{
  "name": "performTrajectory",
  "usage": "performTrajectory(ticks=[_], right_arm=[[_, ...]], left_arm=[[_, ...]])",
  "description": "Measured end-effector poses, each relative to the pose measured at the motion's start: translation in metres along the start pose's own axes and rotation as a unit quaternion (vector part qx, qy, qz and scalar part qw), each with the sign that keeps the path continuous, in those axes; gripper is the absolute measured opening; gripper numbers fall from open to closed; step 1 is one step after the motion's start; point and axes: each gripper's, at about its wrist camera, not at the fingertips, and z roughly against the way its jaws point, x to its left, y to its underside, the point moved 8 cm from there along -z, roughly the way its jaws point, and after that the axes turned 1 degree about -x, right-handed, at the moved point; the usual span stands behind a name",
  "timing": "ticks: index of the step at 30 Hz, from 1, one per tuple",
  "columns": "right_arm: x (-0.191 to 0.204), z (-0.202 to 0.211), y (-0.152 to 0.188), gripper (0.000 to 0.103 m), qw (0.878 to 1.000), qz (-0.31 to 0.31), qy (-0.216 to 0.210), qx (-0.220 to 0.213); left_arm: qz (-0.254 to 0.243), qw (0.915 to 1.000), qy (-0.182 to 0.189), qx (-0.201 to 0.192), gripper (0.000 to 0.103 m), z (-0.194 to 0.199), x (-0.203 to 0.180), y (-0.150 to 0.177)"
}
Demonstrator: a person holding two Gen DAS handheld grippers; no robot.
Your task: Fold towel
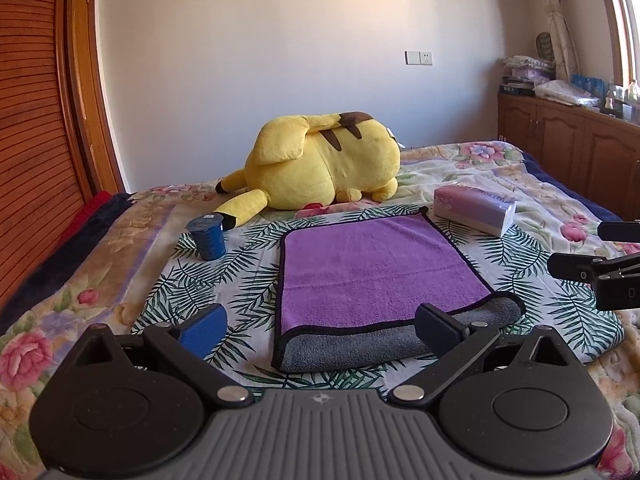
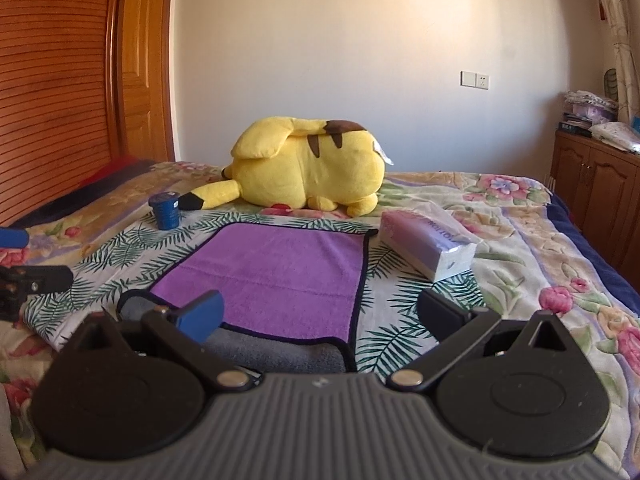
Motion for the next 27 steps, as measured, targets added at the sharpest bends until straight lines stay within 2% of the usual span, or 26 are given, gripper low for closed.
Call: performTrajectory(ticks=[8, 11, 27], right_arm=[[0.001, -0.017, 0.003, 0.102, 1.0, 0.001, -0.012, 0.02], [0.002, -0.024, 0.006, 0.095, 0.999, 0.003, -0.018, 0.03], [0.005, -0.05, 0.017, 0.092, 0.997, 0.008, -0.04, 0.069]], left_arm=[[-0.006, 0.9997, 0.013, 0.019, 0.08, -0.021, 0.0, 0.003], [-0.007, 0.9995, 0.016, 0.028, 0.08, -0.029, 0.001, 0.006], [-0.013, 0.9971, 0.02, 0.072, 0.071, -0.075, 0.01, 0.017]])
